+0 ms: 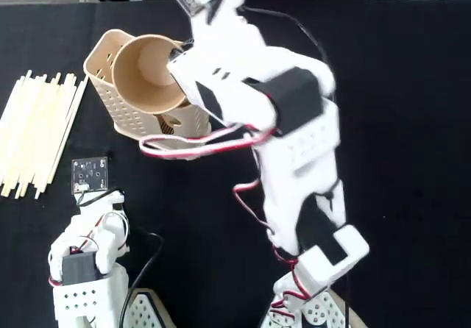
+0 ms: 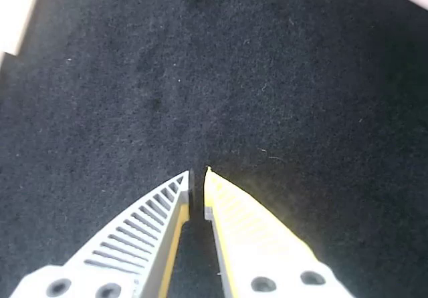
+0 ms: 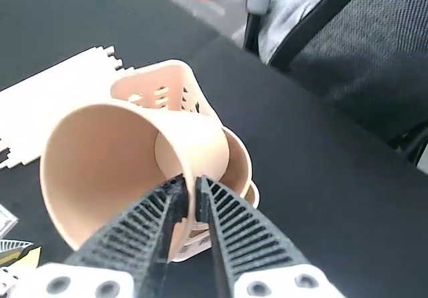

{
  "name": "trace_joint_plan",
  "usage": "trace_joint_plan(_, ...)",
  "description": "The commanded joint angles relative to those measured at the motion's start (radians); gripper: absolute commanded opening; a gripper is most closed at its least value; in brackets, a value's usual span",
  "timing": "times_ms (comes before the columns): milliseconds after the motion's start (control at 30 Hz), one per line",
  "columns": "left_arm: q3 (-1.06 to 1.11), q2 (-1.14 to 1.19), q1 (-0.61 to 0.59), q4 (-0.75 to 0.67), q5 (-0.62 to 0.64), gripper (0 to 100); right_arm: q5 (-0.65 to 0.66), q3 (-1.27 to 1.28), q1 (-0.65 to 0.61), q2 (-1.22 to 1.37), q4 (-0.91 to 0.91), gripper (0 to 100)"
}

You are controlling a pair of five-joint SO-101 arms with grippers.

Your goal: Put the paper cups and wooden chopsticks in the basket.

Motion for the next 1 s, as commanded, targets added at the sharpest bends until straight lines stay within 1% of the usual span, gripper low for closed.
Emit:
trace_joint_plan(0,0.019,-0.002,0.001,0.0,-0.002,5,0.012,-0.041,-0.009,0.008,-0.014,1.1)
trace_joint_plan(133,0.019,-0.002,0.001,0.0,-0.002,5,0.014,-0.031,0.0,0.012,-0.02,1.1)
trace_joint_plan(333,0.019,-0.002,0.001,0.0,-0.002,5,0.014,-0.041,0.114,0.05,-0.044,1.3)
trace_joint_plan(433,0.019,-0.002,0.001,0.0,-0.002,5,0.012,-0.039,0.127,0.081,-0.043,1.5)
trace_joint_plan(567,0.019,-0.002,0.001,0.0,-0.002,5,0.009,-0.041,0.107,0.11,-0.055,3.1)
trace_joint_plan(700,0.019,-0.002,0.001,0.0,-0.002,5,0.011,-0.042,0.094,0.11,-0.071,16.8)
trace_joint_plan(767,0.019,-0.002,0.001,0.0,-0.002,5,0.012,-0.048,0.084,0.101,-0.074,20.5)
trace_joint_plan(867,0.019,-0.002,0.001,0.0,-0.002,5,0.014,-0.102,0.048,0.096,-0.094,21.2)
trace_joint_plan(967,0.019,-0.002,0.001,0.0,-0.002,5,0.014,-0.176,-0.011,0.094,-0.16,21.2)
